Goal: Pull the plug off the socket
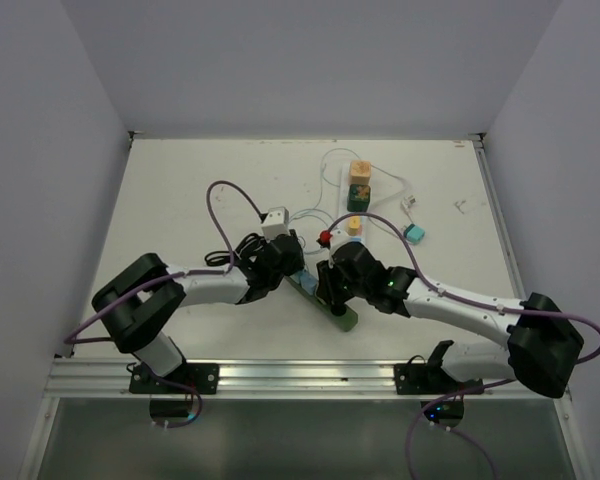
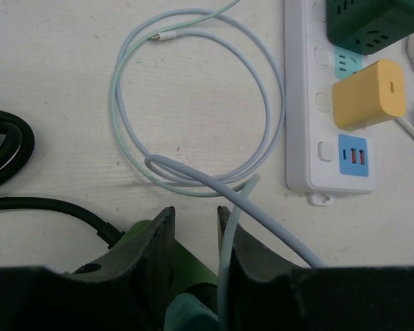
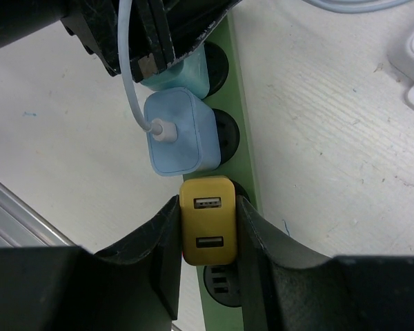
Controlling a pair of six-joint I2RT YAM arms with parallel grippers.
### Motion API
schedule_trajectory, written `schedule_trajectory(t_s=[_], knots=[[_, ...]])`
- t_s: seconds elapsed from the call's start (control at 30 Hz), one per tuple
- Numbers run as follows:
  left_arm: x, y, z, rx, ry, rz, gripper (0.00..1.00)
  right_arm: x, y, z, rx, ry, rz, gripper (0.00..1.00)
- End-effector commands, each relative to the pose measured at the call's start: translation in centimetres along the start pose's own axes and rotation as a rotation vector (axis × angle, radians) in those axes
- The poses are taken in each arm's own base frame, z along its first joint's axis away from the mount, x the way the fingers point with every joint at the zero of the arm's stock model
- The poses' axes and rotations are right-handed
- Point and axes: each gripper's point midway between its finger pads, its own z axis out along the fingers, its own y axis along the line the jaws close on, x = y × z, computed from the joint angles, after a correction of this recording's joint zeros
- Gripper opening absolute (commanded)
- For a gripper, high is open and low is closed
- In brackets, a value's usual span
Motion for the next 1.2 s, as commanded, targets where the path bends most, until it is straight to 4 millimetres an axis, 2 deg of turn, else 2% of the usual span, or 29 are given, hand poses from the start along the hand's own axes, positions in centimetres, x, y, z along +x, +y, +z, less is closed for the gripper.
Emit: schedule_trajectory(t_s=[0.0, 0.07, 0.1, 0.17, 0.33, 0.5, 0.63, 0.77, 0.83, 0.87, 0.9, 0.93, 1.0, 1.1, 1.17], knots=[[7.4, 10.4, -3.7, -0.290, 0.326, 0.331, 0.39, -6.7, -0.6, -0.2, 0.076, -0.224, 0.043, 0.00], [5.8, 9.5, -4.1, -0.274, 0.300, 0.325, 0.55, -6.4, -0.6, 0.1, 0.079, -0.211, 0.035, 0.00], [5.0, 9.0, -4.2, -0.267, 0.289, 0.320, 0.68, -6.3, -0.6, 0.1, 0.082, -0.209, 0.033, 0.00], [2.9, 7.9, -4.2, -0.239, 0.256, 0.302, 0.78, -6.2, -0.7, 0.2, 0.085, -0.206, 0.033, 0.00], [-1.0, 6.8, -5.3, -0.213, 0.206, 0.277, 0.87, -6.1, -1.0, 0.3, 0.102, -0.203, 0.046, 0.00], [-3.0, 5.0, -7.1, -0.107, 0.187, 0.235, 0.95, -5.7, -1.1, 1.3, 0.116, -0.171, 0.045, 0.00], [-3.7, 4.6, -8.6, -0.065, 0.177, 0.211, 0.97, -5.5, -0.9, 2.0, 0.108, -0.163, 0.048, 0.00], [-3.7, 5.0, -10.2, -0.044, 0.181, 0.187, 0.98, -5.7, -0.7, 2.3, 0.103, -0.166, 0.052, 0.00], [-3.6, 4.3, -11.3, 0.029, 0.179, 0.158, 0.98, -6.1, -0.3, 2.3, 0.091, -0.170, 0.062, 0.00], [-3.1, 4.2, -11.6, 0.056, 0.184, 0.138, 0.97, -6.3, -0.1, 2.2, 0.086, -0.172, 0.069, 0.00], [-1.0, 4.5, -12.0, 0.098, 0.234, 0.133, 0.96, -6.5, 0.1, 2.2, 0.078, -0.173, 0.076, 0.00], [-1.6, 3.2, -12.5, 0.186, 0.192, 0.102, 0.96, -6.9, 0.5, 2.1, 0.063, -0.181, 0.089, 0.00], [0.0, 2.4, -13.1, 0.290, 0.195, 0.063, 0.95, -7.2, 1.2, 2.0, 0.037, -0.182, 0.099, 0.00], [2.0, 2.2, -13.2, 0.319, 0.229, 0.055, 0.95, -7.6, 2.4, 1.7, 0.046, -0.191, 0.055, 0.00], [2.6, 1.8, -13.1, 0.324, 0.243, 0.066, 0.94, -7.8, 3.8, 1.4, 0.043, -0.191, 0.004, 0.00]])
